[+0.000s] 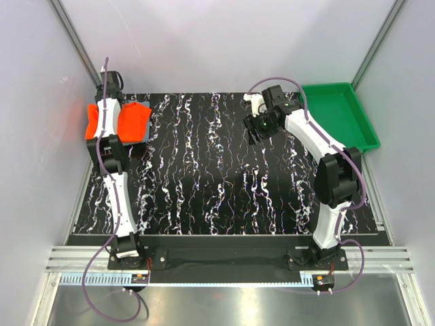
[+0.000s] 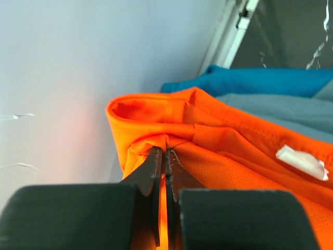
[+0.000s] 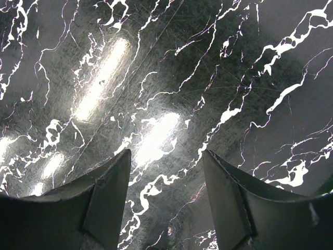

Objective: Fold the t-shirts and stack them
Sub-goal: Neatly place the folded tshirt to the corner

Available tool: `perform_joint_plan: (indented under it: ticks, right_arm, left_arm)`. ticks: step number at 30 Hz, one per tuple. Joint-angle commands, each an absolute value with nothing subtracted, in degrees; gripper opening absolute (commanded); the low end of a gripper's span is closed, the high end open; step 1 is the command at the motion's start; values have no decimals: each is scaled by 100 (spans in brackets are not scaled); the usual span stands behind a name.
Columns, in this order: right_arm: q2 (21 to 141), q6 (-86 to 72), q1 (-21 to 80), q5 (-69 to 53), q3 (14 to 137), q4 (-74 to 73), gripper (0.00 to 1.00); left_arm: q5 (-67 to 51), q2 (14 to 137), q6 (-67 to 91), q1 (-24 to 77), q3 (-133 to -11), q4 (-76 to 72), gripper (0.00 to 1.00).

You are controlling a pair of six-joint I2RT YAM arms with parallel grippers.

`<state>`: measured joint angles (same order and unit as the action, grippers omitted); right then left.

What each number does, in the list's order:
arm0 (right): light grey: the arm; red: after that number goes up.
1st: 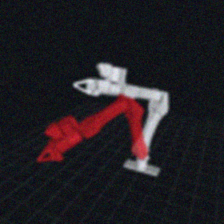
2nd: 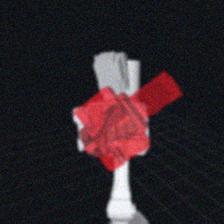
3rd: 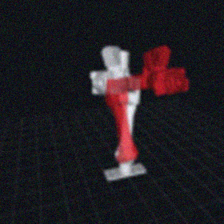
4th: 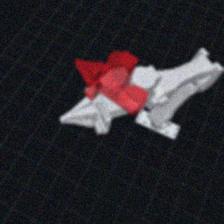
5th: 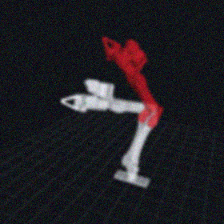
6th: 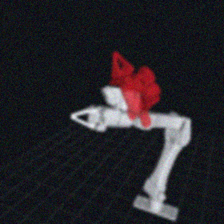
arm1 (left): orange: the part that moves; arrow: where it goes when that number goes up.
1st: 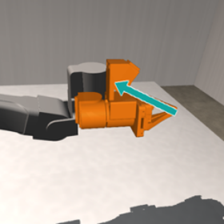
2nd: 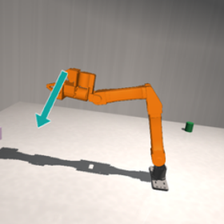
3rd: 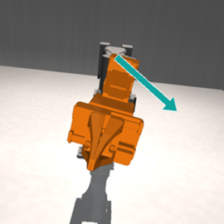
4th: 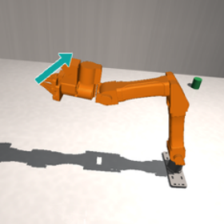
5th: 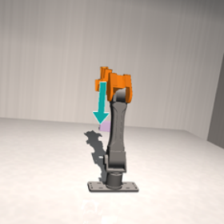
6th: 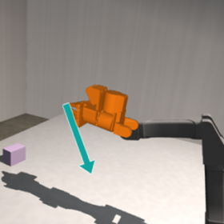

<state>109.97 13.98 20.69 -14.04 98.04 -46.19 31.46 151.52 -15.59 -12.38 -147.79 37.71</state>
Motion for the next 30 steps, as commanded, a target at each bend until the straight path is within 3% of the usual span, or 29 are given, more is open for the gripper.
perform_joint_plan:
  ticks: [1, 4, 6, 7, 10, 11, 12, 14, 21, 23, 24, 25, 30]
  right_arm:
    - [10995, 1468, 2136, -1327, 10037, -4553, 65]
    - [11013, 1450, 2145, -1353, 10037, -4553, 65]
    - [11021, 1441, 2171, -1362, 10046, -4570, 66]
    - [11030, 1441, 2171, -1371, 10046, -4570, 66]
    - [11048, 1424, 2188, -1371, 10046, -4561, 66]
    - [11048, 1433, 2197, -1362, 10046, -4562, 65]
    - [11048, 1433, 2206, -1362, 10046, -4553, 66]
    - [11030, 1433, 2223, -1371, 10020, -4553, 66]
    - [11004, 1441, 2259, -1354, 9976, -4509, 66]
    - [11013, 1433, 2250, -1354, 9984, -4483, 66]
    - [11004, 1389, 2250, -1293, 9993, -4430, 66]
    - [10969, 1336, 2250, -1205, 10011, -4386, 66]
    - [10618, 862, 2250, -30, 10098, -3562, 70]
  left_arm:
    - [3384, 15161, -1556, -1239, -15170, 3226, 0]
    - [3375, 15161, -1625, -1222, -15126, 3112, 0]
    - [3331, 15144, -1705, -1213, -15047, 2936, 8]
    - [3322, 15144, -1757, -1204, -14977, 2883, 28]
    - [3331, 15135, -1758, -1204, -14915, 2742, 46]
    - [3322, 15143, -1767, -1213, -14915, 2725, 61]
    - [3314, 15135, -1767, -1204, -14915, 2725, 68]
    - [3270, 15030, -1653, -1178, -14915, 2855, 76]
    - [3006, 14038, -1099, -932, -14381, 3086, 78]
    - [2726, 12933, -1221, -818, -12865, 2021, 81]
    - [2672, 12520, -1361, -661, -11823, 1578, 88]
    - [2472, 11898, -1423, -572, -11543, 1312, 89]
    - [1856, 11233, -1196, 122, -11689, 2187, 89]
